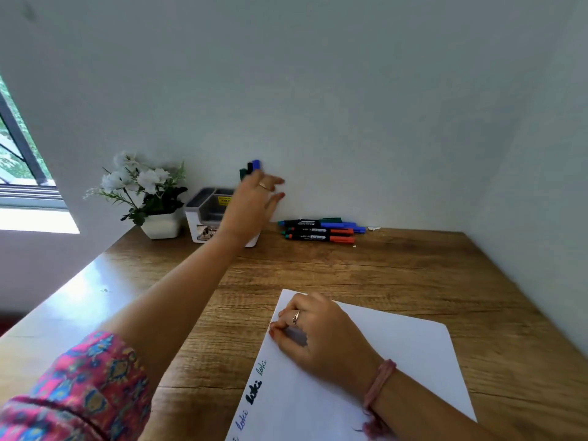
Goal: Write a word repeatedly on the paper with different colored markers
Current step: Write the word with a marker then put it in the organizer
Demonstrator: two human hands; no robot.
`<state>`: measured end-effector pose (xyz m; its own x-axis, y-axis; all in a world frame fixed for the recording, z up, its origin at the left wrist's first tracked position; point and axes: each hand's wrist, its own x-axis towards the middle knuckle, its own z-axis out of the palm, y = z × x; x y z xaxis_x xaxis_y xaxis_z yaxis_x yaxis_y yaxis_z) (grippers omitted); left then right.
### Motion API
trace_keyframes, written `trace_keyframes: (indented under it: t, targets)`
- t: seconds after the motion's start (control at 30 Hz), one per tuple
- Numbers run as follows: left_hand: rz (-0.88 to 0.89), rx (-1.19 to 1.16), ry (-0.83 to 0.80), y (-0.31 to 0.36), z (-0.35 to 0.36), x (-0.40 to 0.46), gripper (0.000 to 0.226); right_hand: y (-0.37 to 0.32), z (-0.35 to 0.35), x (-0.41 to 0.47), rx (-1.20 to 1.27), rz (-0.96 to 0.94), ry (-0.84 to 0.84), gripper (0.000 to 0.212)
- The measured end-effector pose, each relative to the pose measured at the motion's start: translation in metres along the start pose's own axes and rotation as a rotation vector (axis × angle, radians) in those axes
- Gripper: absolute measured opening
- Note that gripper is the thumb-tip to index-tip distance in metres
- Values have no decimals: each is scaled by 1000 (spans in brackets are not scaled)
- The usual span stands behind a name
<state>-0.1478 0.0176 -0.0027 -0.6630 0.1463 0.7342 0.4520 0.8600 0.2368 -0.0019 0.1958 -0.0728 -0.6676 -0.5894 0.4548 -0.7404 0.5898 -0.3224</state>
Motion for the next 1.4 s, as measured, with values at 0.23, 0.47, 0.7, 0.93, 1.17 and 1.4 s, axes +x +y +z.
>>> trace_keyframes:
  t: [0.23,0.47,0.7,0.93,1.17,1.4]
  targets:
    - [-22,233,-530,23,48,-21,41,0,0,0,3,0,-15,32]
    - [-79,282,-655,24,43,-27,41,2,1,1,-3,-11,-7,30]
    - [-181,61,-625,33,14,-54,31,0,1,-1,-47,-35,10,32]
    - [-482,-556,-192,49,-54,-95,13,-11,-7,-2,13,-5,26,27]
    - [-484,-1158,0,70,-94,-110,18,-17,-11,-1,131,110,310,51]
    - [-352,-1257,-245,86,-89,-121,20,-22,-6,1,369,33,241,23]
